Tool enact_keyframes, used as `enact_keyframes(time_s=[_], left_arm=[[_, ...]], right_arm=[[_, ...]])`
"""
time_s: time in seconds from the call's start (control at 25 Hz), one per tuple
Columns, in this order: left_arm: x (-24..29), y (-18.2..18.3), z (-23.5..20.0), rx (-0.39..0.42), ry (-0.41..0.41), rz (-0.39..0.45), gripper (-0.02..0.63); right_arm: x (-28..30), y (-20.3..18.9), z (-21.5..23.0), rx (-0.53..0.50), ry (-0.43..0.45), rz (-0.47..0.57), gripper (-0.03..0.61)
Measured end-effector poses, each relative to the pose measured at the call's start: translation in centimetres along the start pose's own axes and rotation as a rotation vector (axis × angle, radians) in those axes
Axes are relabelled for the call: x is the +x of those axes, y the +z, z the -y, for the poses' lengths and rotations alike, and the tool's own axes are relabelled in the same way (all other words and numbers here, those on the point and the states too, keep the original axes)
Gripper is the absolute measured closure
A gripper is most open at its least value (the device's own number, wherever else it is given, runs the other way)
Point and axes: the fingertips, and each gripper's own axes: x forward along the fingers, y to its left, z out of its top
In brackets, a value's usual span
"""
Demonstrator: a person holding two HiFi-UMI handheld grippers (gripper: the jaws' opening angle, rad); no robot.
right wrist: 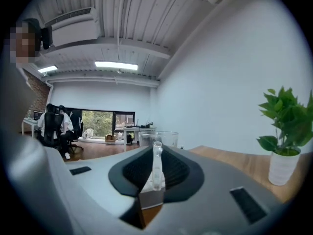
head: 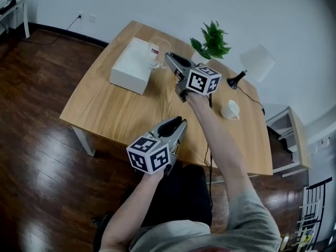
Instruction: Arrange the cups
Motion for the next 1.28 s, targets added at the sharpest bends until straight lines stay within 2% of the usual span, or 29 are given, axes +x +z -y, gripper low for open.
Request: enact_keyframes(time_s=[0.12, 0.36, 0.76, 0.84, 0.88, 1.0, 1.12, 1.16, 1.28], left_arm=[[-0.1, 0.2, 0.0, -0.016, -0.003, 0.007, 0.548], [-0.4, 0.5, -0.5, -0.062, 0.006, 0.025, 0.548], [-0.7, 0.7, -0.5, -0.114, -0.023, 0.042, 0.548], [-0.9, 0.9, -0.6, -0.114, -0.024, 0.042, 0.548], [-0.9, 0.9, -0.6, -0.11, -0.024, 0.042, 0.548], [-0.8, 0.9, -0.6, -0.103, -0.029, 0.041, 0.548], [-0.7, 0.9, -0.3, -0.086, -0.035, 0.035, 0.548], [-0.7, 0.9, -0.1, -0.076, -0.036, 0.03, 0.548], [-0.8, 0.7, 0.3, -0.043, -0.042, 0.005, 0.548]], right_arm=[[2.2, -0.9, -0.2, -0.003, -0.002, -0.015, 0.514], [5.6, -1.6, 1.8, -0.011, -0.017, 0.022, 0.514], [10.0, -1.7, 2.9, -0.1, -0.019, -0.052, 0.514], [10.1, -2.1, 2.9, -0.135, -0.042, -0.082, 0.497], [10.0, -2.3, 3.0, -0.139, -0.054, -0.101, 0.461], [8.1, -3.0, 3.1, -0.092, -0.075, -0.129, 0.325], [3.9, -3.6, 1.5, -0.071, -0.028, -0.135, 0.329], [2.0, -3.8, 0.4, -0.067, 0.003, -0.129, 0.376], [-4.8, -4.7, -2.6, -0.085, 0.058, -0.127, 0.387]])
